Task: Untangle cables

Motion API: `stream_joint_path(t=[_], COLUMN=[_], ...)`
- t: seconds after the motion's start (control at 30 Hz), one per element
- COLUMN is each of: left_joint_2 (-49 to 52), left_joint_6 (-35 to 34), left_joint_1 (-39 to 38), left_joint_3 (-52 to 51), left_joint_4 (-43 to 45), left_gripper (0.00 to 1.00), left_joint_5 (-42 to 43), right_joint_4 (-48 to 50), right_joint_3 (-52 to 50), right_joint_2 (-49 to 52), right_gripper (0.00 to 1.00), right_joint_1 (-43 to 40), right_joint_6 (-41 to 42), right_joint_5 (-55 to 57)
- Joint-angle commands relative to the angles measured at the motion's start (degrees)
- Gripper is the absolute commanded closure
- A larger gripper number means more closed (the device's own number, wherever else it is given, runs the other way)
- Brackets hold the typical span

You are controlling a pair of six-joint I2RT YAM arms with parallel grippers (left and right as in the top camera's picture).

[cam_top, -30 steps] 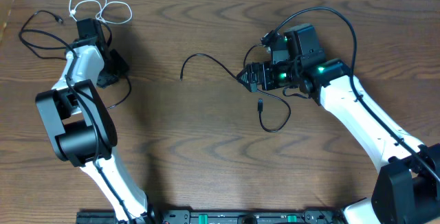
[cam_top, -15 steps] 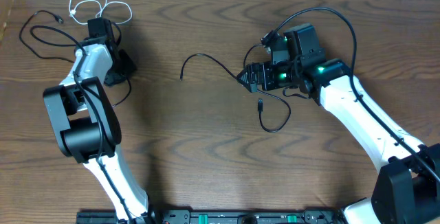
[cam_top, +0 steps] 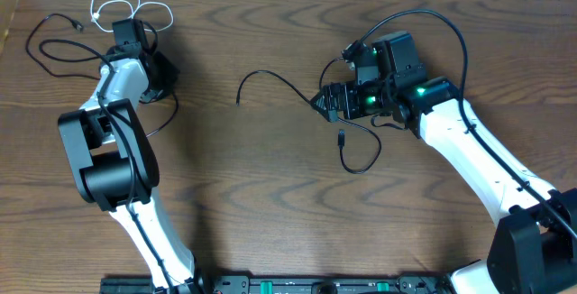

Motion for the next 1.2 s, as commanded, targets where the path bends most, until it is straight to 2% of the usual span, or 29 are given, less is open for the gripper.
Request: stream_joint_path(t=[0.0, 0.3, 0.47, 0.63, 0.87, 1.0, 1.03, 1.1, 1.17], left_joint_2=[2.8, 8.7, 9.0, 9.0, 9.0, 7.8, 7.0, 5.4, 3.0], left_joint_6=[-4.6, -4.7, -4.5, -4.5, -4.5, -3.4, -2.3, 0.6, 3.0], left_joint_1=[0.2, 0.2, 0.2, 0.2, 0.1, 0.2, 0.2, 0.2, 0.5], left_joint_3=[-0.6, -0.6, -0.3, 1.3, 6.5, 11.9, 13.1, 14.7, 15.5], left_joint_4=[1.3, 9.3, 12.7, 16.9, 18.8, 15.9, 14.8, 12.8, 10.6], left_gripper=[0.75, 0.79, 0.78, 0.77, 0.73, 0.73, 0.71, 0.54, 0.47], left_joint_5=[1.2, 0.5, -4.1, -4.0, 1.4, 5.2, 5.2, 4.9, 3.5], right_joint_4=[-0.2, -0.2, 0.2, 0.5, 0.4, 0.3, 0.2, -0.2, -0.5], right_joint_3=[0.3, 0.3, 0.3, 0.3, 0.3, 0.3, 0.3, 0.3, 0.3], right_joint_2=[0.4, 0.4, 0.4, 0.4, 0.4, 0.4, 0.4, 0.4, 0.4], right_gripper=[0.01, 0.01, 0.01, 0.01, 0.01, 0.01, 0.01, 0.01, 0.01], right_joint_1=[0.2, 0.2, 0.2, 0.2, 0.2, 0.2, 0.2, 0.2, 0.2], right_joint_6=[-1.4, -1.4, -1.4, -1.4, -1.3, -1.3, -1.3, -1.3, -1.3], right_joint_5=[-0.1, -0.1, -0.1, -0.1, 0.9, 0.9, 0.9, 0.9, 0.9])
